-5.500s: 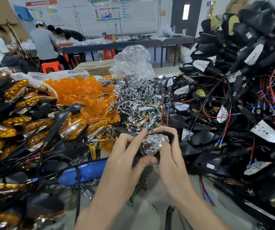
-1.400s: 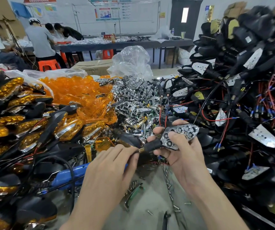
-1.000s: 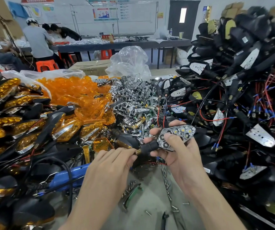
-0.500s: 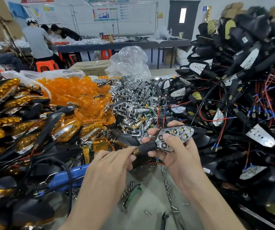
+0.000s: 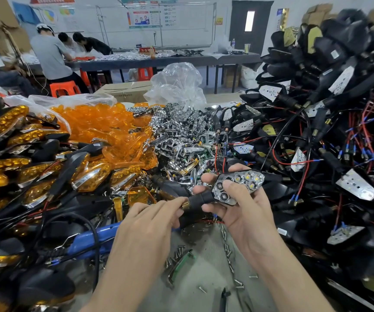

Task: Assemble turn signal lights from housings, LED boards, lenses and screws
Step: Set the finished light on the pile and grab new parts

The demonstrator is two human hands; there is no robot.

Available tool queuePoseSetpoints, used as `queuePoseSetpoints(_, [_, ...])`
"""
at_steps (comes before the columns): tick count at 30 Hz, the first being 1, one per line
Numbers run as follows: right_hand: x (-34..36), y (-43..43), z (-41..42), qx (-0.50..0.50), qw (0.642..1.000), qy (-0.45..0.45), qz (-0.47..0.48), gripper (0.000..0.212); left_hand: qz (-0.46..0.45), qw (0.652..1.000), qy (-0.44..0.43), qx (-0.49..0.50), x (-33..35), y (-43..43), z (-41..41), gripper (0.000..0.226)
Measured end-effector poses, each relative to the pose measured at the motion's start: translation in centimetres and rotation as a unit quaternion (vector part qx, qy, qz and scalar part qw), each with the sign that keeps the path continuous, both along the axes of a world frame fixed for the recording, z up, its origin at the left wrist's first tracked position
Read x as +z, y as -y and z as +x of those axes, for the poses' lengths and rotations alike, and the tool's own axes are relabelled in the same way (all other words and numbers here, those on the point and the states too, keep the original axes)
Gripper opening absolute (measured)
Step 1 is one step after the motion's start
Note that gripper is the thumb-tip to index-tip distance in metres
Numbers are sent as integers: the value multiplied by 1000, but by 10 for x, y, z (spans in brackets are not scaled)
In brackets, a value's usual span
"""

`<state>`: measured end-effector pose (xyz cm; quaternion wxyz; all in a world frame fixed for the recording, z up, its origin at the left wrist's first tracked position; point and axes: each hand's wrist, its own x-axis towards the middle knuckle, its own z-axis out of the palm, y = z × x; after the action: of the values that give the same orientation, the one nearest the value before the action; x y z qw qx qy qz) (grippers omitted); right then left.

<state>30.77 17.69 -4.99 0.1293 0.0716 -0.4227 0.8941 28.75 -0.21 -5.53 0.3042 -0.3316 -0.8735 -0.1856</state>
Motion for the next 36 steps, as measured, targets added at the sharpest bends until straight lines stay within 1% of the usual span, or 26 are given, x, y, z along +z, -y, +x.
queuePoseSetpoints(2, [0,0,0,-1,1000,-2,0,21,0,1000,2,-3,1,1,0,35])
queuePoseSetpoints(12, [-1,0,0,-2,1000,-9,8,20,1,1000,22,2,2,-1,2,45])
queuePoseSetpoints(21, [-1,0,0,6,1000,-9,3,22,2,1000,28,11,2,1,3,41])
queuePoseSetpoints(25, [-3,0,-2,-18,999,1,39,21,-3,1000,21,23,0,2,0,48])
queuePoseSetpoints(26, [-3,0,-2,-28,998,8,52,21,-2,1000,16,23,-1,2,0,46])
queuePoseSetpoints(28, [-3,0,-2,-35,997,15,70,22,4,1000,-5,15,-1,2,0,34])
queuePoseSetpoints(30, [-4,0,-1,-33,996,14,83,16,11,1000,-14,9,1,2,2,26])
queuePoseSetpoints(31, [-5,-1,-1,-29,996,14,84,14,18,1000,-3,6,2,2,3,24])
queuePoseSetpoints(32, [-5,0,-2,-24,996,15,81,14,28,999,28,-1,4,3,5,27])
queuePoseSetpoints(34, [-4,1,-2,-15,997,18,67,22,65,990,128,-16,12,1,10,34])
queuePoseSetpoints(36, [-8,2,-3,-23,998,27,61,23,103,970,213,-47,21,-6,10,35])
